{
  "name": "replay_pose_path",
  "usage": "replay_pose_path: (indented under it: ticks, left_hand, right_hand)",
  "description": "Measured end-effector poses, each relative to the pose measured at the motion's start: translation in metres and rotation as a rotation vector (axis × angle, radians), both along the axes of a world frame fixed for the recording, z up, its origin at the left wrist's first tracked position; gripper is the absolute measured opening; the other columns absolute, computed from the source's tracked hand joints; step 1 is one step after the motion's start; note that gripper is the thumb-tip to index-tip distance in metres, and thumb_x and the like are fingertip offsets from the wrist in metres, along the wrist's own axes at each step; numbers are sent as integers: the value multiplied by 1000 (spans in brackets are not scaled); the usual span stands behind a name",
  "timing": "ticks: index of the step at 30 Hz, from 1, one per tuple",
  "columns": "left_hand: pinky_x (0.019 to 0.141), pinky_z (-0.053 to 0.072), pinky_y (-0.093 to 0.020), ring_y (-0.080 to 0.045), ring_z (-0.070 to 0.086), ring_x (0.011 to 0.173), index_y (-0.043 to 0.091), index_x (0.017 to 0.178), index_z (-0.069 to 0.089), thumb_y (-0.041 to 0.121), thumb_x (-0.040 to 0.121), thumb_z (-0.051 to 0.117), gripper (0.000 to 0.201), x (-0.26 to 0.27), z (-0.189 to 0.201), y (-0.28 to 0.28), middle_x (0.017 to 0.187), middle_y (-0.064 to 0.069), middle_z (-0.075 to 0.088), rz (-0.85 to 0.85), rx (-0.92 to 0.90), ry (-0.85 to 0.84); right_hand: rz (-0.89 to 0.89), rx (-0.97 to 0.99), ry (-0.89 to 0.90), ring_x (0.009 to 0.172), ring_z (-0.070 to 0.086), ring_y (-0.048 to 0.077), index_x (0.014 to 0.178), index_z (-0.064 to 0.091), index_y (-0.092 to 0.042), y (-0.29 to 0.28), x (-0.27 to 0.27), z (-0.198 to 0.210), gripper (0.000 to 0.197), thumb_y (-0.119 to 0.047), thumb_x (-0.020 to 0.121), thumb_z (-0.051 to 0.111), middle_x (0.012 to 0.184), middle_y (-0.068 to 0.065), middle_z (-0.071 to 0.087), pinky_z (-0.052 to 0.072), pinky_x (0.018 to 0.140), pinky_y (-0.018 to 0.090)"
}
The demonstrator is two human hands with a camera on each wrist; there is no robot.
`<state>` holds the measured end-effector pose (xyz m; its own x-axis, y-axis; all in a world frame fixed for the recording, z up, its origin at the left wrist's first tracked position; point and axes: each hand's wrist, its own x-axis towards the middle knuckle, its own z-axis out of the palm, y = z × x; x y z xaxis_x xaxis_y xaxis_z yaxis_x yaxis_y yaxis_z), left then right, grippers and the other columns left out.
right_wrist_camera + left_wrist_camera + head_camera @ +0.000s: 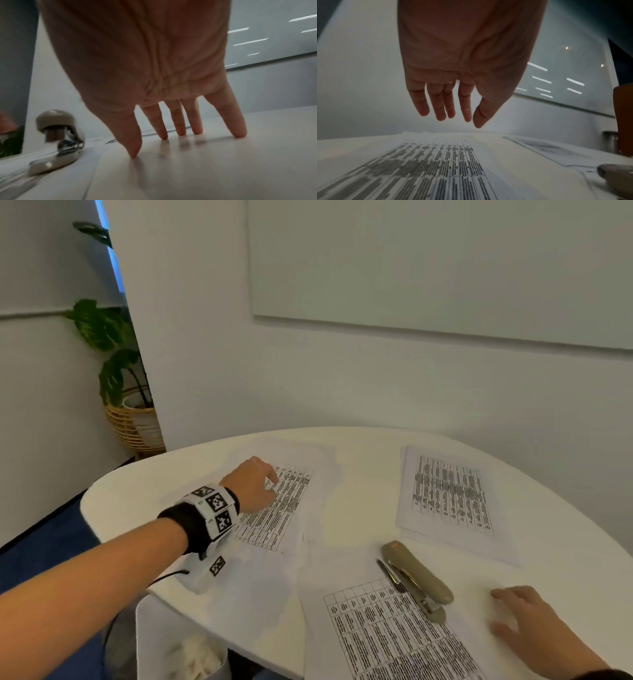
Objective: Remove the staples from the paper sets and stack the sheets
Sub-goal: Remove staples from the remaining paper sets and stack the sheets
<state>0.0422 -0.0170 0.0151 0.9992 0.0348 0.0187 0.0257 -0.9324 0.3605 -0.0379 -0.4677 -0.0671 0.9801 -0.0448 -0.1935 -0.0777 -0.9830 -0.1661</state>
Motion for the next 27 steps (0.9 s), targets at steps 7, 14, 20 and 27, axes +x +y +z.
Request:
replay_pose_path:
  ticks: [7, 14, 20, 27]
  left_hand:
    - [110, 30, -34, -26, 35, 136, 11, 141, 39, 31, 94, 53, 53, 97, -19, -49, 149, -9, 32, -45, 225, 201]
    - [117, 16, -32, -26, 15, 146, 8, 151, 13, 34, 99, 43, 66, 161, -44, -59, 159, -12, 12, 36, 266, 201]
    - [102, 40, -31, -28, 48, 125, 18, 136, 49, 35, 100, 36, 42, 177, -52, -69, 139, -12, 45, 82, 345, 193]
    - [84, 52, -26, -21, 62, 81, 9, 83, 68, 20, 87, 67, 11, 196, -51, -66, 106, -10, 70, 125, 318, 205]
  right_hand:
    - [59, -4, -29, 111, 58, 41, 125, 59, -16, 0, -7, -19, 53, -35, 76, 63, 131, 14, 50, 53, 73, 54]
    - [44, 42, 40, 144, 8, 18, 147, 16, -27, 16, -19, 13, 55, -41, 98, 36, 155, -2, 2, 36, 108, 42]
    - [46, 1, 59, 144, 4, 14, 147, 12, -32, 17, -21, 19, 55, -41, 98, 35, 155, -7, -2, 37, 107, 42]
    - [44, 12, 8, 144, 6, 14, 148, 12, -33, 18, -20, 12, 60, -42, 96, 40, 155, -7, -1, 38, 106, 42]
